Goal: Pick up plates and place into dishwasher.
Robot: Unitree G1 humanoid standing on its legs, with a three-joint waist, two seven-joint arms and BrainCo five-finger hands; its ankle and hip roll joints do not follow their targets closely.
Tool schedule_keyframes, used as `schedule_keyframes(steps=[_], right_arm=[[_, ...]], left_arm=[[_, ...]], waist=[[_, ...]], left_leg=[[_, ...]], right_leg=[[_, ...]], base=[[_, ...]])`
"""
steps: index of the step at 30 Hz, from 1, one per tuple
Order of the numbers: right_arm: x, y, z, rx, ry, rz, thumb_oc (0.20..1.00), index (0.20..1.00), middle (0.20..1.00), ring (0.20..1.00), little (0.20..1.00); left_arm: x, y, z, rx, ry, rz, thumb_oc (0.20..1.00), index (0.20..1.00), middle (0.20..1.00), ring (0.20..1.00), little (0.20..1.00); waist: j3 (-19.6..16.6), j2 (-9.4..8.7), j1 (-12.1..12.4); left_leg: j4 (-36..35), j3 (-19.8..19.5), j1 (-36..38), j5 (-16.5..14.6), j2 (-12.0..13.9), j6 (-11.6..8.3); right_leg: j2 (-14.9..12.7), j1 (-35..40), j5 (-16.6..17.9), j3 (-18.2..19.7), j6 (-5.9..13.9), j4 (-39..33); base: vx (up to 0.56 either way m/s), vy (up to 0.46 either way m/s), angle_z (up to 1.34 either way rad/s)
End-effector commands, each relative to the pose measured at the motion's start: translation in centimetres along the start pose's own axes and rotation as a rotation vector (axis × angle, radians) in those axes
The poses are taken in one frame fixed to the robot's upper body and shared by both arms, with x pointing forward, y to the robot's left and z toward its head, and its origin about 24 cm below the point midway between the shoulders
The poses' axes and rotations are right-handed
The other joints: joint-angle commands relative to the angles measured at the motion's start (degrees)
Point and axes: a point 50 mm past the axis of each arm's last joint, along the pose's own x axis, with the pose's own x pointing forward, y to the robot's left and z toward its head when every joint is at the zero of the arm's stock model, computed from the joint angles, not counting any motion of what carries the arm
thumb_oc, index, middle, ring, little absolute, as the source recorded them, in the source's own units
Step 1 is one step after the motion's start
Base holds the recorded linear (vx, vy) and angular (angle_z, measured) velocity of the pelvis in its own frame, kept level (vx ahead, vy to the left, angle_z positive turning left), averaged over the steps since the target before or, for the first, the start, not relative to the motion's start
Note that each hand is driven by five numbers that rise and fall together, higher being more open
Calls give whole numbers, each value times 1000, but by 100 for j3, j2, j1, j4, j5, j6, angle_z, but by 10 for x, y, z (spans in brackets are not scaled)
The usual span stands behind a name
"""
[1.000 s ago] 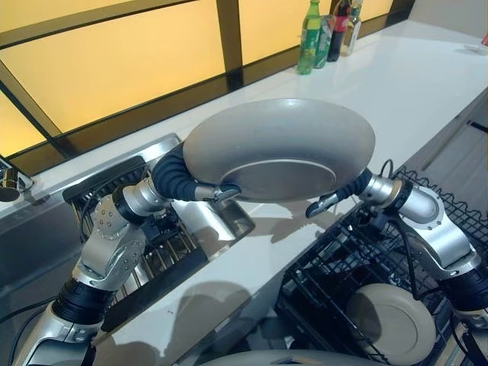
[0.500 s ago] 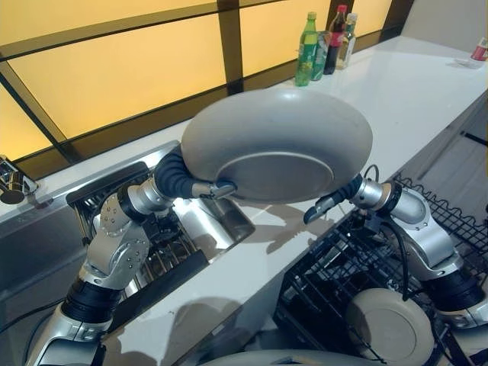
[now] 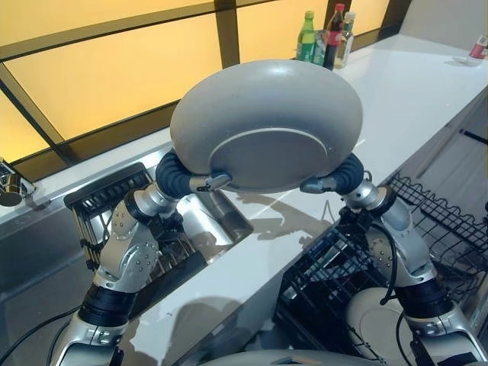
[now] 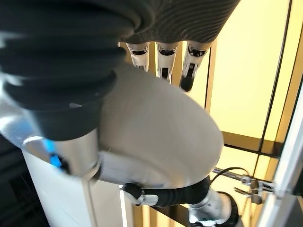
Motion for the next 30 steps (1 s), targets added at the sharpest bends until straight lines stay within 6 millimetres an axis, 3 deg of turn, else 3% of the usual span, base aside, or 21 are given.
schedule_keyframes(steps=[1,18,24,25,26,29,30], right_arm=[[14,13,12,14,-86,25,200,200,200,200,200],[12,13,8,108,-163,-120,200,200,200,200,200],[9,12,7,113,-183,-176,200,200,200,200,200],[8,11,7,111,-184,-186,200,200,200,200,200],[8,10,7,108,-180,-203,200,200,200,200,200],[6,5,10,78,-179,-226,200,200,200,200,200],[5,3,11,67,-181,-228,200,200,200,200,200]], left_arm=[[6,-7,-2,-2,13,-83,200,200,200,200,200],[2,-6,-6,-31,22,-24,200,200,200,200,200],[-13,4,-16,-91,64,175,200,200,200,200,200],[-17,7,-17,-101,67,226,533,533,533,533,533],[-23,11,-19,-112,69,291,1000,1000,1000,1000,1000],[-35,15,-18,-106,58,407,1000,1000,1000,1000,1000],[-41,15,-18,-96,50,444,1000,1000,1000,1000,1000]], waist=[[-245,-246,32],[-246,-202,34],[-219,-212,65],[-208,-219,74],[-192,-240,88],[-57,-392,123],[56,-411,170]], left_leg=[[-225,-226,-657,222,27,-7],[-225,-222,-632,205,4,20],[-172,-248,-609,204,-15,28],[-128,-255,-594,184,-35,35],[9,-264,-587,124,-67,44],[1188,-449,-918,-328,-231,92],[1564,-718,-1137,-309,-263,67]], right_leg=[[-72,408,-824,25,151,247],[-94,374,-832,-12,143,292],[-85,371,-859,25,107,368],[-90,369,-866,29,99,393],[-108,358,-870,28,89,434],[-250,239,-859,128,8,689],[-264,204,-860,241,-32,817]], base=[[0,0,0],[0,0,0],[14,-19,0],[29,-40,0],[22,-44,-1],[-2,-35,-3],[41,56,-4]])
